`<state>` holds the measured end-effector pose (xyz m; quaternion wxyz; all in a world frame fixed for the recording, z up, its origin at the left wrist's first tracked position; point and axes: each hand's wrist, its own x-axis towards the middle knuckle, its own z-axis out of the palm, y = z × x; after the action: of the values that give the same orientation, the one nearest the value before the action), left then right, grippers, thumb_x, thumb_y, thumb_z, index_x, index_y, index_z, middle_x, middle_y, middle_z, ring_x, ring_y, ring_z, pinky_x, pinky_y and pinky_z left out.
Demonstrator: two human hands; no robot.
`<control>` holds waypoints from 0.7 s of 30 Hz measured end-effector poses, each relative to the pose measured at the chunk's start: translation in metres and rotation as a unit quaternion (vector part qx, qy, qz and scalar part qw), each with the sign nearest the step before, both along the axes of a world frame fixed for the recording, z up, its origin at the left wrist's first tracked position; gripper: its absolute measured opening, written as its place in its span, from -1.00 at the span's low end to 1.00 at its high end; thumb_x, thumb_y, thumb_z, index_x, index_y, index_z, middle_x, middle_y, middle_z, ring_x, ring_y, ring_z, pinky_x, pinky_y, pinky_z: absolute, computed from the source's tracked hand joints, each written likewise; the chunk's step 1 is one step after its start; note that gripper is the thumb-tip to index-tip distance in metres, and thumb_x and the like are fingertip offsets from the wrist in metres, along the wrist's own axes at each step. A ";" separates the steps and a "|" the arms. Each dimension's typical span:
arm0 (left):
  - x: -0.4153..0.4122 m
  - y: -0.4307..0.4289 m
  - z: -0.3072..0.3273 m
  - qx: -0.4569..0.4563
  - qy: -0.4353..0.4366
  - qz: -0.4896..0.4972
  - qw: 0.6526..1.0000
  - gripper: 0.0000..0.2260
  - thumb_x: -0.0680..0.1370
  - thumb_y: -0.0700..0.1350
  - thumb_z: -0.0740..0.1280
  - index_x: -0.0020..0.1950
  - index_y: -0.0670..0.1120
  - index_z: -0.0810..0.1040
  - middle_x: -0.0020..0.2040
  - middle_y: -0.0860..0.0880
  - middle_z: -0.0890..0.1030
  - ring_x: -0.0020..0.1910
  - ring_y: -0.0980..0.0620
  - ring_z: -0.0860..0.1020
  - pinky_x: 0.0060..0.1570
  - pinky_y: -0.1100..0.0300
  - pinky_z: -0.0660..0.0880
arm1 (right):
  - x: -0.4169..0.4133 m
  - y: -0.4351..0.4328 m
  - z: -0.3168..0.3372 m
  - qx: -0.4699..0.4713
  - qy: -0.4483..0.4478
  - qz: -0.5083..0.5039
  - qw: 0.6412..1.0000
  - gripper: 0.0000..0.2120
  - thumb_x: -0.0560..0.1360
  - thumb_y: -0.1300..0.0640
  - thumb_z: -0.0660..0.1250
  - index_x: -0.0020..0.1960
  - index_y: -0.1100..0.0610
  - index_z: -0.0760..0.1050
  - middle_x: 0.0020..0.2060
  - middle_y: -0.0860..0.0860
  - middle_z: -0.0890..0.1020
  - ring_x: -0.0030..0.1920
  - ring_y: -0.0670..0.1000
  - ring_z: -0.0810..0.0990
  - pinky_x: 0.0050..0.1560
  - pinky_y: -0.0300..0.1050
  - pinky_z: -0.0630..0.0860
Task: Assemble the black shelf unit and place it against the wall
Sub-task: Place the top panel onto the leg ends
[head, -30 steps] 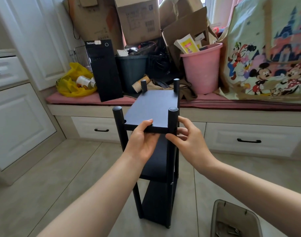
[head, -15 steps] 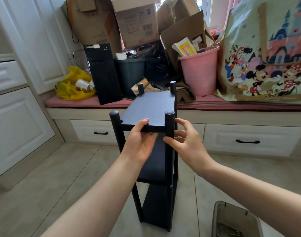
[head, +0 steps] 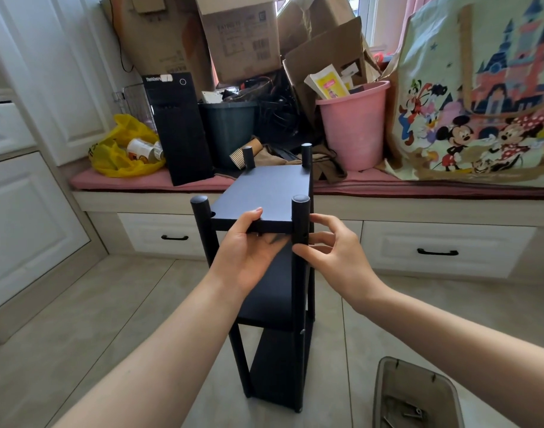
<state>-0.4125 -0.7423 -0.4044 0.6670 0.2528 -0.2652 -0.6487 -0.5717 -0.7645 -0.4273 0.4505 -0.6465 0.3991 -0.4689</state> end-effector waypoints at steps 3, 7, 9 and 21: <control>0.002 -0.001 -0.001 0.009 0.008 0.006 1.000 -0.68 0.62 -0.20 0.24 0.36 -0.26 0.45 0.28 -0.23 0.62 0.24 -0.18 0.62 0.26 -0.06 0.55 | 0.000 0.000 0.001 0.003 0.003 -0.001 1.000 -0.46 0.46 0.19 0.50 0.38 0.03 0.41 -0.04 -0.02 0.70 -0.05 -0.09 0.70 0.11 -0.08 0.62; 0.003 -0.001 -0.002 0.014 0.006 0.012 1.000 -0.58 0.56 -0.21 0.28 0.41 -0.27 0.41 0.26 -0.24 0.62 0.23 -0.18 0.63 0.21 -0.01 0.57 | 0.000 -0.001 0.000 0.004 0.007 -0.004 1.000 -0.46 0.45 0.18 0.51 0.38 0.04 0.41 -0.05 -0.01 0.70 -0.05 -0.07 0.70 0.13 -0.01 0.62; 0.004 -0.001 -0.003 0.013 0.002 0.015 1.000 -0.55 0.55 -0.21 0.30 0.44 -0.28 0.39 0.24 -0.24 0.63 0.22 -0.18 0.63 0.19 -0.01 0.59 | 0.000 -0.001 0.000 0.002 0.012 -0.008 1.000 -0.47 0.46 0.17 0.50 0.38 0.05 0.42 -0.05 -0.02 0.70 -0.04 -0.07 0.70 0.13 0.00 0.62; 0.005 -0.001 -0.012 0.005 0.011 0.009 1.000 -0.60 0.60 -0.21 0.26 0.43 -0.28 0.40 0.29 -0.23 0.60 0.25 -0.16 0.62 0.18 0.01 0.60 | 0.000 -0.002 -0.001 0.009 0.021 -0.011 1.000 -0.50 0.44 0.15 0.52 0.34 0.09 0.46 -0.02 -0.01 0.70 -0.03 -0.08 0.70 0.12 0.01 0.63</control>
<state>-0.4077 -0.7429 -0.4163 0.6742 0.2519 -0.2524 -0.6468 -0.5721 -0.7665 -0.4282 0.4427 -0.6476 0.4197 -0.4566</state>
